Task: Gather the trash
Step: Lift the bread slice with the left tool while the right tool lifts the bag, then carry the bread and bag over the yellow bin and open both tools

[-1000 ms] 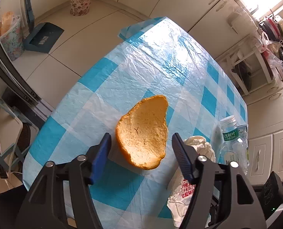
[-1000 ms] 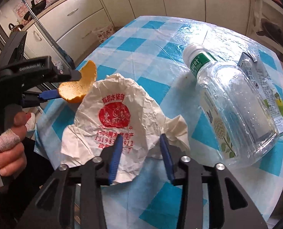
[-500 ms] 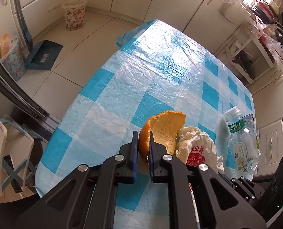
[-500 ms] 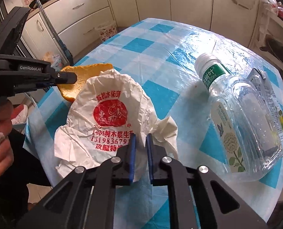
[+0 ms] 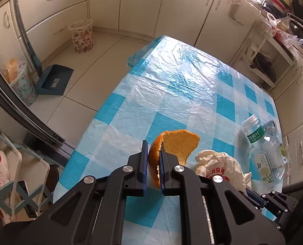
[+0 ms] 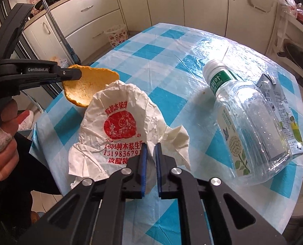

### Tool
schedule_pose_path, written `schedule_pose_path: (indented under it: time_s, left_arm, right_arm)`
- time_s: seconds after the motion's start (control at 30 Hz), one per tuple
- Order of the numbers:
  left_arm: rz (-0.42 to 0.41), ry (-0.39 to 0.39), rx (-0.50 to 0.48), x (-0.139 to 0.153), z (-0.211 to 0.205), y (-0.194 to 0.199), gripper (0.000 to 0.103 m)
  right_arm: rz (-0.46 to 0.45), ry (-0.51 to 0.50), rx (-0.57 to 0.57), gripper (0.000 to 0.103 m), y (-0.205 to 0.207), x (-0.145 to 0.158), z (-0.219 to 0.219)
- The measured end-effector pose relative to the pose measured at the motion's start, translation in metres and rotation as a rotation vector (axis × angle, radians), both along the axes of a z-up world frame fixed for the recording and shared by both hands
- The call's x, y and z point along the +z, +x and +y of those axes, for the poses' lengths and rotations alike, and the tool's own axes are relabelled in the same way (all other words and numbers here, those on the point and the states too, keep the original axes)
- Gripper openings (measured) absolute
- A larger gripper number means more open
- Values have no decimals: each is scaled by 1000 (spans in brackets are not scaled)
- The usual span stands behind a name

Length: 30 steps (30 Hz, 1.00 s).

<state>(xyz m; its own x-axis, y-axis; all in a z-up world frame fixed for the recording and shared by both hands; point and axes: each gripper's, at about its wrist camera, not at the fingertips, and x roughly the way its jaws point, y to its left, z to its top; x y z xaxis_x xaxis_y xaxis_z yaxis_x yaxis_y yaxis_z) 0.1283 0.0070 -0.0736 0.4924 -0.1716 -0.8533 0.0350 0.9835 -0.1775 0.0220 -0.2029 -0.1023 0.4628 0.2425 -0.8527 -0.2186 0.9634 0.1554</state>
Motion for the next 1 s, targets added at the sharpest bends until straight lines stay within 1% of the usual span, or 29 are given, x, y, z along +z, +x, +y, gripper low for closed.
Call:
schedule_pose_path:
  time_s: [0.1, 0.23, 0.37, 0.5, 0.57, 0.67, 0.8, 0.9, 1.0]
  left_arm:
    - [-15, 10, -4, 3, -2, -1, 9]
    - [-30, 6, -8, 6, -3, -3, 9]
    - [-65, -38, -23, 16, -4, -7, 9]
    - [-114, -92, -54, 30, -6, -14, 9]
    - [-135, -143, -85, 37, -9, -19, 9]
    - [-175, -189, -131, 50, -18, -28, 9]
    - [-183, -244, -189, 64, -38, -38, 9]
    - [-181, -271, -255, 75, -65, -51, 9]
    - [-165, -287, -342, 81, -106, -67, 9]
  right_arm:
    - [-7, 4, -5, 9, -4, 4, -3]
    - [-18, 12, -9, 9, -7, 9, -6]
    - [-47, 21, -12, 9, -11, 20, -12]
    - [-99, 56, -54, 9, -19, 41, -32]
    - [-130, 80, -89, 9, -26, 54, -49]
    - [-172, 121, -152, 9, -37, 71, -78]
    - [-238, 147, -251, 9, -59, 94, -125]
    - [-279, 142, -338, 9, -78, 106, -163]
    - [-291, 112, -444, 9, -96, 111, -205]
